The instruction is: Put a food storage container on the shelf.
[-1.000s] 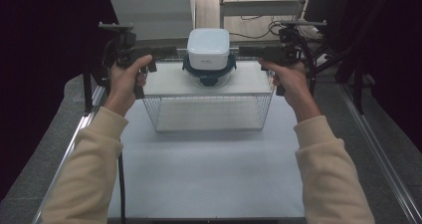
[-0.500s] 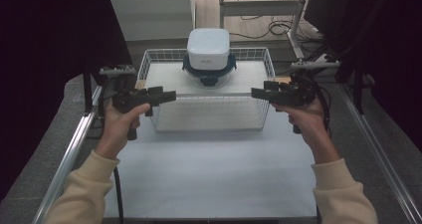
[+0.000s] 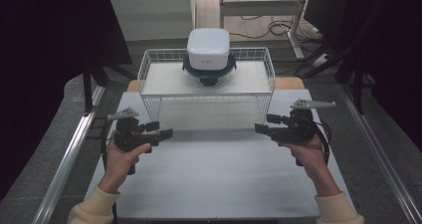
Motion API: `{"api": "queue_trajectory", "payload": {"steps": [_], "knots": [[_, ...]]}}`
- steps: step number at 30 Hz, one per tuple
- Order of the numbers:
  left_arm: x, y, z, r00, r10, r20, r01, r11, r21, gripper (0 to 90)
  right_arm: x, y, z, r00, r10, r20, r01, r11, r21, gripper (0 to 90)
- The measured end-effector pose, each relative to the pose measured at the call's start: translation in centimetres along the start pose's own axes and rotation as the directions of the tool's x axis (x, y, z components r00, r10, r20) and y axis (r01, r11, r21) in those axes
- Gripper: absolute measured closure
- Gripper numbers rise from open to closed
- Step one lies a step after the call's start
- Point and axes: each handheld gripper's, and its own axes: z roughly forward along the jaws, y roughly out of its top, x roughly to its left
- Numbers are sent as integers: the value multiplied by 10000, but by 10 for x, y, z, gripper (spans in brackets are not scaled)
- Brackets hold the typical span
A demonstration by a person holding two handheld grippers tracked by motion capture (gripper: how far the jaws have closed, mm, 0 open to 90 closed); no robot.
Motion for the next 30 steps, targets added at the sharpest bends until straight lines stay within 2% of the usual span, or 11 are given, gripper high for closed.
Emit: {"api": "queue_trajectory", "payload": {"steps": [3,7,8,10,11,13,16,20,22,30], "knots": [[0,-16,0,9997,74,-224,-74,10000,24,267,2,-11,-1,9999,-77,100,76,10000,35,286],[0,-38,1,9980,387,-499,-364,9983,458,246,6,-32,-2,9998,-113,-175,113,9999,20,266],[0,-42,1,9976,427,-542,-397,9977,551,238,6,-45,-1,9997,-82,-212,89,9994,323,249],[0,-50,2,9965,487,-676,-447,9972,604,236,6,-49,-1,9999,-76,-141,82,9992,403,248],[1,-54,3,9952,572,-799,-520,9965,654,229,5,-61,-1,10000,46,-49,-44,9988,482,242],[4,-62,3,9936,488,-1021,-421,9969,672,231,5,-65,-1,9999,150,-36,-148,9985,526,239],[7,-72,5,9925,427,-1143,-316,9947,975,230,1,-76,-1,9995,252,165,-265,9960,848,230],[8,-78,8,9909,470,-1264,-310,9916,1257,224,-5,-84,-1,9980,466,420,-501,9952,847,224],[8,-78,9,9922,441,-1162,-289,9911,1300,223,-5,-85,0,9980,484,400,-517,9949,861,222],[8,-84,10,9924,465,-1139,-287,9878,1529,226,1,-100,7,9977,465,496,-522,9914,1198,213]]}}
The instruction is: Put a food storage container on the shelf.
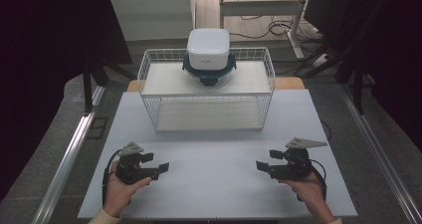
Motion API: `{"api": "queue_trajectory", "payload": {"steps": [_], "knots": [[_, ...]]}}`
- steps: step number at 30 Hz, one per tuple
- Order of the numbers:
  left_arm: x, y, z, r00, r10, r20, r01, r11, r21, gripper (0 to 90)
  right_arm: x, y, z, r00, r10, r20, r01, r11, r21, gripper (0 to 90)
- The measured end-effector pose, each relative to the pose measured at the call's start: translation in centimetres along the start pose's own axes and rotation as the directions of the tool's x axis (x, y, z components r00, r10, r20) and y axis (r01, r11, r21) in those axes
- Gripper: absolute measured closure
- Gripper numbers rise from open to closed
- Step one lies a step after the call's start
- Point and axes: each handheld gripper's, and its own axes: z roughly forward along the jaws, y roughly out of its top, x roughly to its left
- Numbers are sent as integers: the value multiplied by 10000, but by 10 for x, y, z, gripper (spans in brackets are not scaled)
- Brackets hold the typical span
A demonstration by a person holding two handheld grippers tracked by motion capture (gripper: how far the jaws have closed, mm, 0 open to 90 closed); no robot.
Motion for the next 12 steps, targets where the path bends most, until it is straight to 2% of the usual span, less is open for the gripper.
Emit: {"api": "queue_trajectory", "payload": {"steps": [3,7,12], "knots": [[-1,0,0,10000,2,17,-2,10000,-10,230,0,-2,0,9998,-52,198,50,9999,99,211],[0,0,1,10000,-1,3,1,10000,29,230,1,0,-2,9991,-54,420,59,9999,-131,202],[0,0,2,10000,-4,13,4,10000,56,229,2,0,-2,9985,-203,503,212,9996,-179,179]]}}
